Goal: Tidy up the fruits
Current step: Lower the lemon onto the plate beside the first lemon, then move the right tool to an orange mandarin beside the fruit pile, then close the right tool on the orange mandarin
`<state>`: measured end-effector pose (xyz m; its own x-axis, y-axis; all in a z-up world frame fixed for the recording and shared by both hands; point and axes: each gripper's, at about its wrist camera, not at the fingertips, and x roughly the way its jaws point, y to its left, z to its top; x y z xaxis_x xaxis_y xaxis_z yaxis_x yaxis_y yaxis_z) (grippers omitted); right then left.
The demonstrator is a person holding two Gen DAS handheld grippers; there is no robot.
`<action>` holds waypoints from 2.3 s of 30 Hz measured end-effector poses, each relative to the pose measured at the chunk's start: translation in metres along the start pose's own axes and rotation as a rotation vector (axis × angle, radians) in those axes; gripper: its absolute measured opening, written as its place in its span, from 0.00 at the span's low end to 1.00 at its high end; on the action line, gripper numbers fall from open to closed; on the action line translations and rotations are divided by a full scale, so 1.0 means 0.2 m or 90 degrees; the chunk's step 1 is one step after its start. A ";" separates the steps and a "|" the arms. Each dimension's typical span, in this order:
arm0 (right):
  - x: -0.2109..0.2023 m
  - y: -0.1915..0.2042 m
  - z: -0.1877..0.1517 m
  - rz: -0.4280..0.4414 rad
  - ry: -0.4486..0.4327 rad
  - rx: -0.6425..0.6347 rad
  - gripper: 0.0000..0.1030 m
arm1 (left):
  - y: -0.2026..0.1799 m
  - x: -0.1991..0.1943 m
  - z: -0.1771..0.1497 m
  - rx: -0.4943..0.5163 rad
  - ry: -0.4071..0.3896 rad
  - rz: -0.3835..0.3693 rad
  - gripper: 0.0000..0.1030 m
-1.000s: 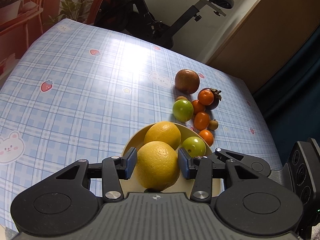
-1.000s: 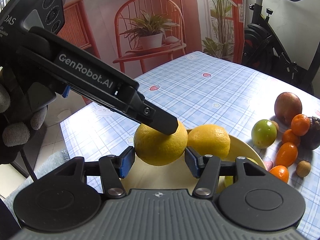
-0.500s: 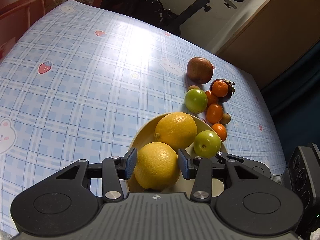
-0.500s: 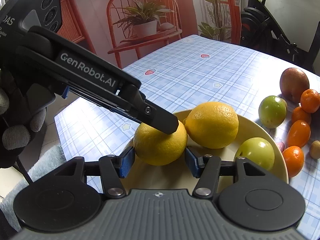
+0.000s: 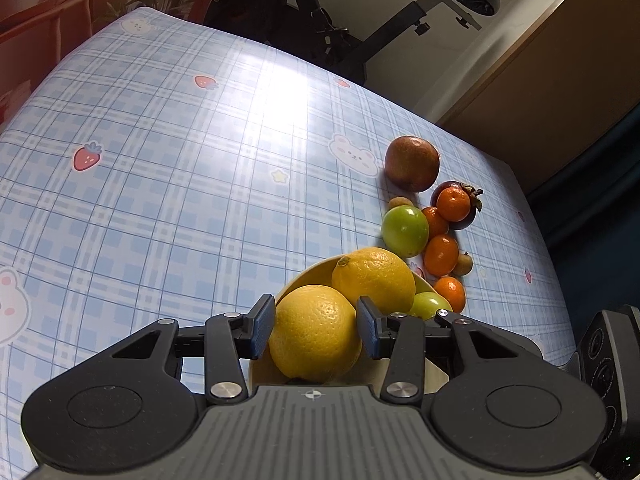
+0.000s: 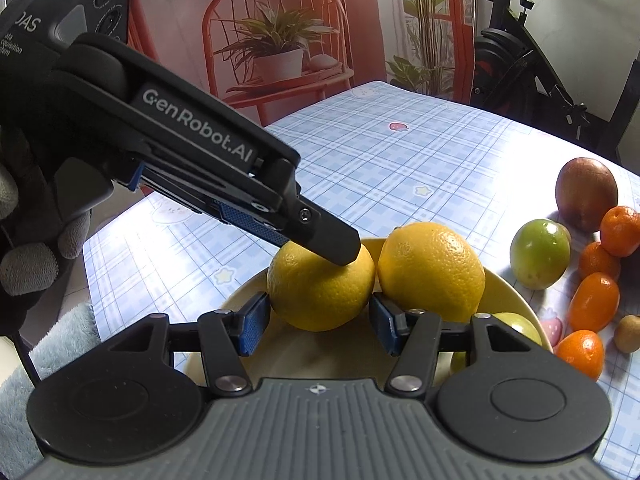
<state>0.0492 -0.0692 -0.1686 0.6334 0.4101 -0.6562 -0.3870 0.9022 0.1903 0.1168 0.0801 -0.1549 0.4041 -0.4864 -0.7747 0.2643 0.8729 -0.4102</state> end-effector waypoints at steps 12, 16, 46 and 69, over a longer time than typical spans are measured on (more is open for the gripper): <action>0.09 -0.03 0.08 -0.006 -0.004 -0.008 0.56 | 0.04 0.02 0.08 -0.017 -0.025 0.013 0.45; 0.09 -0.03 0.08 -0.004 0.001 -0.012 0.56 | 0.03 0.00 0.08 -0.016 -0.040 0.015 0.44; -0.53 -0.43 -0.27 -0.102 -0.160 0.087 0.50 | -0.50 -0.09 -0.16 0.057 -0.224 0.138 0.44; -0.44 -0.61 -0.29 -0.119 -0.192 0.153 0.45 | -0.59 -0.03 -0.25 0.083 -0.247 0.204 0.44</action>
<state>0.0015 -0.2229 -0.1773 0.8589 0.2249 -0.4601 -0.1021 0.9556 0.2765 0.0393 -0.0170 -0.1260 0.7712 -0.1956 -0.6059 0.1704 0.9803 -0.0995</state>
